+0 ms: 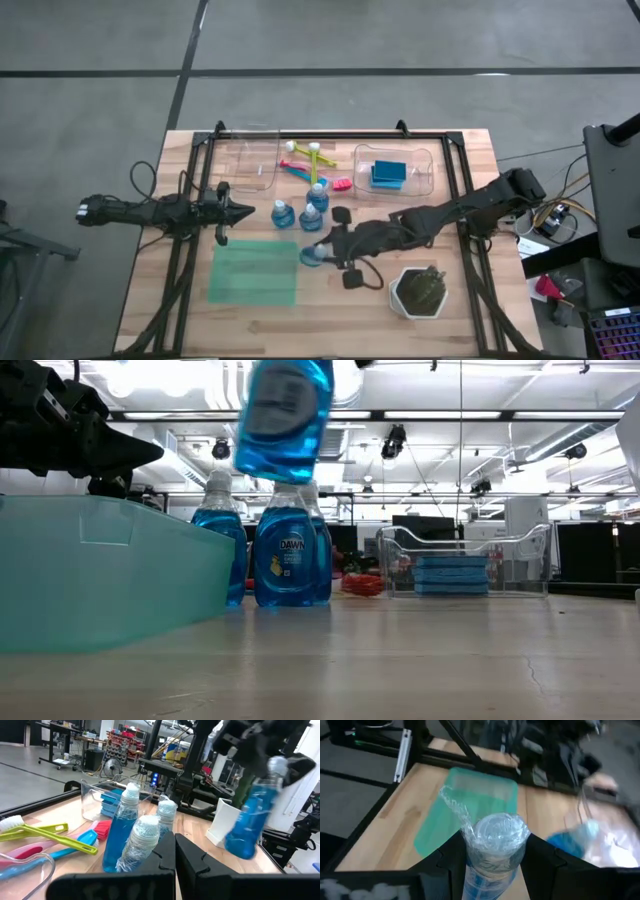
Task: Pick & Place Kitchen Sink Supplies
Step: Put the blue dishwashing liquid bottle into the green bin
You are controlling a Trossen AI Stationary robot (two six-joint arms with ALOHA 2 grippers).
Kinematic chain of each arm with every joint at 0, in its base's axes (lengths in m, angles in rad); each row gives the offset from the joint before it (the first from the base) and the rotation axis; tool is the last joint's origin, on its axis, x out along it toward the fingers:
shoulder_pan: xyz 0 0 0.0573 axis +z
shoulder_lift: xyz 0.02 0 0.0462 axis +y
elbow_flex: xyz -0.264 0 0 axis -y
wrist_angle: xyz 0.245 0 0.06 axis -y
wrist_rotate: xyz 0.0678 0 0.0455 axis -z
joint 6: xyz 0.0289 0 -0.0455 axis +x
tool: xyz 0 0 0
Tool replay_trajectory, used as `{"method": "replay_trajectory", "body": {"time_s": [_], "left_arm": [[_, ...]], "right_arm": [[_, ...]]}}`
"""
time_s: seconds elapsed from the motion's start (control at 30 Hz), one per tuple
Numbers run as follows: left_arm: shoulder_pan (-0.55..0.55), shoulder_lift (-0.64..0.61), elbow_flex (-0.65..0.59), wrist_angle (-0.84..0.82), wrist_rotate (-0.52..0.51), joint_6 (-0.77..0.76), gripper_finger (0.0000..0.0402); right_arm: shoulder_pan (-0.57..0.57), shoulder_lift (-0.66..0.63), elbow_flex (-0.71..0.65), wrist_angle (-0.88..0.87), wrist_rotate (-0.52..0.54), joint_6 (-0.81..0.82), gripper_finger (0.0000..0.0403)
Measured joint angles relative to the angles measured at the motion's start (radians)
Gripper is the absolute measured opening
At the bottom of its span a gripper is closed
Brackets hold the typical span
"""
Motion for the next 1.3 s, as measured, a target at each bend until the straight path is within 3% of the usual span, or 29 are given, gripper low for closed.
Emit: {"method": "replay_trajectory", "body": {"time_s": [0.37, 0.67, 1.3], "left_arm": [[0.000, 0.002, 0.000, 0.000, 0.000, 0.000, 0.0000], [0.000, 0.003, 0.000, 0.000, 0.000, 0.000, 0.0000], [0.000, 0.003, 0.000, 0.000, 0.000, 0.000, 0.0000]], "right_arm": [[-0.035, 0.199, 0.151, 0.081, 0.000, -0.193, 0.0144], [-0.071, 0.335, 0.280, 0.008, -0.097, -0.167, 0.0145], [-0.149, 0.381, 0.296, -0.013, -0.209, -0.107, 0.0146]]}}
